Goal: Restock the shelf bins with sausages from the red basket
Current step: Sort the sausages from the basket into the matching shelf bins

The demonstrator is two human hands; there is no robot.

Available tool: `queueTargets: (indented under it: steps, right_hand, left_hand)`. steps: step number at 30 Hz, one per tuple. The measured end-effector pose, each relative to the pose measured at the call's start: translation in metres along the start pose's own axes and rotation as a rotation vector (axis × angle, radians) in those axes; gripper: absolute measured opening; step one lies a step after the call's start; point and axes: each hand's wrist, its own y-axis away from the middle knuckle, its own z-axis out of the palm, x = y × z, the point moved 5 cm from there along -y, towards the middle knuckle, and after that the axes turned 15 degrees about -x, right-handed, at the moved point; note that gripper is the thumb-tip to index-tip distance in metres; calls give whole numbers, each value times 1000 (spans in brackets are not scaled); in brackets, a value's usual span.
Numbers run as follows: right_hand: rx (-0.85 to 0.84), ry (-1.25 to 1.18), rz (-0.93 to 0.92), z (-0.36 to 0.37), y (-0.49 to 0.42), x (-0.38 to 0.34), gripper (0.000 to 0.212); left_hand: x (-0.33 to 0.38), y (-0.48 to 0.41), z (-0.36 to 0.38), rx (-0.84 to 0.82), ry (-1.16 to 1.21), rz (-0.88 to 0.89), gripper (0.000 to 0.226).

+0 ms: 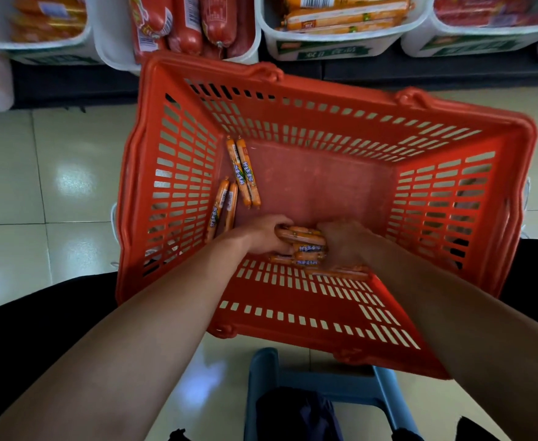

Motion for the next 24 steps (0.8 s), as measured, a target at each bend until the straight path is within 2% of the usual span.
queueTargets:
  steps: [5, 8, 10, 12, 15, 17, 20, 22, 24]
  right_hand:
    - [-17, -119, 4, 5, 2, 2, 63]
    - [-16, -202, -5, 6, 4, 1, 67]
    - [18, -266, 0, 1, 7, 2, 67]
    - [79, -351, 16, -6, 12, 6, 67]
    - [202, -518, 74, -18, 19, 16, 66]
    - [275, -590, 145, -24, 24, 25, 65]
    - [348, -631, 208, -29, 28, 34, 72]
    - [371, -640, 226, -28, 29, 38, 76]
    - [379, -659, 237, -27, 28, 43, 75]
  left_hand:
    - [-1, 6, -7, 23, 59, 14, 65]
    - [-6, 14, -15, 117, 107, 8, 57]
    - [-10, 21, -27, 307, 139, 25, 38]
    - [-13, 30, -42, 587, 112, 16, 27]
    - [-15, 38, -61, 866, 38, -111, 45]
    - [-14, 36, -69, 916, 89, -164, 68]
    - [-10, 22, -75, 904, 148, -229, 105]
    - [-7, 13, -80, 910, 79, -332, 107]
    - [-4, 8, -84, 905, 48, -389, 96]
